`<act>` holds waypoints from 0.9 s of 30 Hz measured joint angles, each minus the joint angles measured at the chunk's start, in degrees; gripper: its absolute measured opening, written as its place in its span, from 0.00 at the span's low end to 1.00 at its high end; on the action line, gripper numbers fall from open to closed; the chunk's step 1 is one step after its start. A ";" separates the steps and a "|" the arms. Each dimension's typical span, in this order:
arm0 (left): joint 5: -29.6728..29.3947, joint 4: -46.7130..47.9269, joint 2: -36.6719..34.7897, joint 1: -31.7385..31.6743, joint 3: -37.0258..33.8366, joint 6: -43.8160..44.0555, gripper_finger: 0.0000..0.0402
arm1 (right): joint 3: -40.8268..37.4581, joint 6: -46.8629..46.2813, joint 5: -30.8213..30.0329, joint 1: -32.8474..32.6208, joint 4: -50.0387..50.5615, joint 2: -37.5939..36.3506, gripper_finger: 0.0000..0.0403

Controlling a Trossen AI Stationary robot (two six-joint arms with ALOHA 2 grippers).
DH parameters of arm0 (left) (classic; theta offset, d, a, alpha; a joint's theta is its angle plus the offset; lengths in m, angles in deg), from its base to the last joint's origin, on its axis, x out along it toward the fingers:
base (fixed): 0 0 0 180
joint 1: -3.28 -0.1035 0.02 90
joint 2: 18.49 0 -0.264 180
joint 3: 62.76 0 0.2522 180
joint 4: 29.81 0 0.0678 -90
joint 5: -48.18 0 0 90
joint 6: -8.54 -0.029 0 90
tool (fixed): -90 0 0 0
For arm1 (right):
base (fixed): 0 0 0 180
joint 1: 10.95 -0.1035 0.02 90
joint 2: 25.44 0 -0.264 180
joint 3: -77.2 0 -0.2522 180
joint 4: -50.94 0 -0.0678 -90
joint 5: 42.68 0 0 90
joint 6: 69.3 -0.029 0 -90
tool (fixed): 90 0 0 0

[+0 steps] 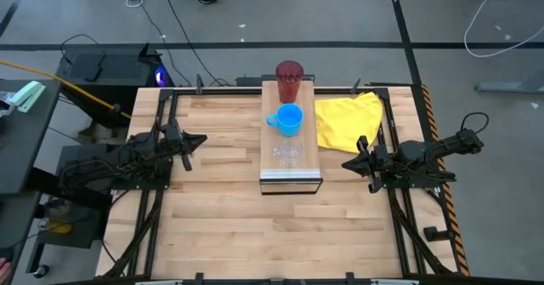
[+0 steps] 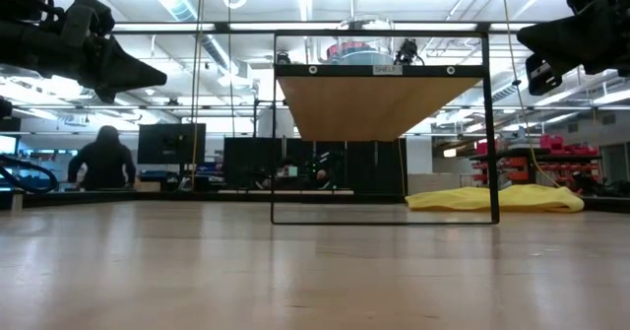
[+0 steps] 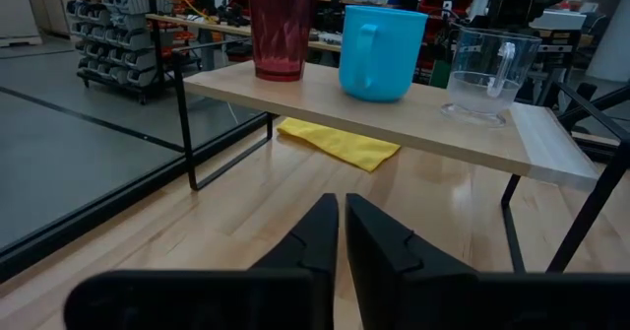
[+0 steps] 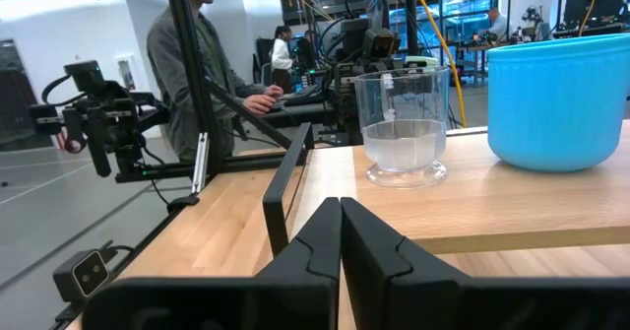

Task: Stack small to large cups/mugs on shelf
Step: Return to Home Position

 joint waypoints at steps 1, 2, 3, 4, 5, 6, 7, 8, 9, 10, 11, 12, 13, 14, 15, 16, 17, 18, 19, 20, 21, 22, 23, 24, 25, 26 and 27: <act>0.02 0.00 0.00 0.00 0.00 0.00 0.07 | 0.00 0.00 0.01 -0.01 0.01 0.00 0.04; 0.00 0.00 0.00 0.00 0.00 0.00 0.07 | 0.00 0.01 0.00 -0.01 0.00 -0.01 0.04; 0.02 0.00 0.00 0.00 0.00 0.00 0.07 | 0.00 0.00 0.00 -0.01 0.00 0.00 0.04; 0.02 0.00 0.00 0.00 0.00 0.00 0.06 | 0.00 0.00 0.02 0.00 0.00 0.00 0.04; 0.02 0.00 0.00 0.00 0.00 0.00 0.06 | 0.00 0.00 0.00 0.00 0.00 -0.01 0.04; 0.01 0.00 0.00 0.00 0.00 0.00 0.06 | 0.00 0.00 0.00 0.00 0.00 0.00 0.04; 0.02 0.00 0.00 0.00 0.00 0.00 0.06 | 0.00 0.00 0.00 0.00 0.02 0.00 0.04; 0.02 0.00 0.00 0.00 0.00 0.00 0.06 | 0.00 0.00 0.01 -0.02 0.01 -0.01 0.04; 0.02 0.00 0.00 0.00 0.02 0.00 0.06 | 0.00 0.00 0.00 0.00 0.00 0.00 0.04; 0.02 0.00 0.00 0.00 0.00 -0.02 0.07 | 0.00 0.00 0.02 -0.02 0.00 -0.02 0.04; 0.02 0.00 0.00 0.00 0.00 -0.01 0.07 | 0.00 0.00 0.01 -0.01 0.00 0.00 0.04; 0.02 0.00 0.00 0.00 0.02 0.00 0.07 | 0.00 0.00 0.02 -0.01 0.00 0.00 0.04; 0.02 0.00 0.00 0.00 0.02 0.00 0.08 | 0.00 0.00 0.01 -0.01 0.00 0.00 0.04; 0.02 0.00 0.00 0.00 0.00 0.00 0.08 | 0.00 0.00 0.00 0.00 0.00 0.00 0.04; 0.02 0.00 0.00 0.00 0.00 -0.01 0.09 | 0.00 0.00 0.00 -0.01 0.00 -0.02 0.04; 0.02 0.00 0.00 0.00 0.01 0.00 0.09 | 0.00 0.00 0.02 -0.02 0.00 0.00 0.04; 0.00 0.00 0.00 0.00 0.01 0.00 0.09 | 0.00 0.00 0.01 -0.01 0.01 0.00 0.04; 0.02 0.00 0.00 0.00 0.00 0.00 0.09 | 0.00 0.00 0.02 0.00 0.00 0.00 0.04; 0.02 0.00 0.00 0.00 0.00 -0.01 0.09 | 0.00 0.00 0.02 -0.02 0.00 0.00 0.04; 0.02 0.00 0.00 0.00 0.00 0.00 0.08 | 0.00 0.00 0.00 -0.02 0.00 0.00 0.04; 0.02 0.00 0.00 0.00 0.00 -0.01 0.08 | 0.00 0.00 0.01 -0.01 0.01 0.00 0.04; 0.02 0.00 0.00 0.00 0.00 0.00 0.08 | 0.00 0.00 0.00 0.00 0.01 0.00 0.04; 0.02 0.00 0.00 0.00 0.00 0.00 0.07 | 0.00 0.00 0.01 0.00 0.01 0.00 0.04; 0.01 0.00 0.00 0.00 0.00 -0.01 0.07 | 0.00 0.00 0.00 -0.02 0.01 -0.01 0.04; 0.02 0.00 0.00 0.00 0.00 0.00 0.07 | 0.00 0.00 0.00 0.00 0.00 0.00 0.04; 0.00 0.00 0.00 0.00 0.00 0.00 0.06 | 0.00 0.00 0.01 0.00 0.00 0.00 0.04; 0.02 0.00 0.00 0.00 0.00 0.00 0.06 | 0.00 0.01 0.02 -0.01 0.00 0.00 0.04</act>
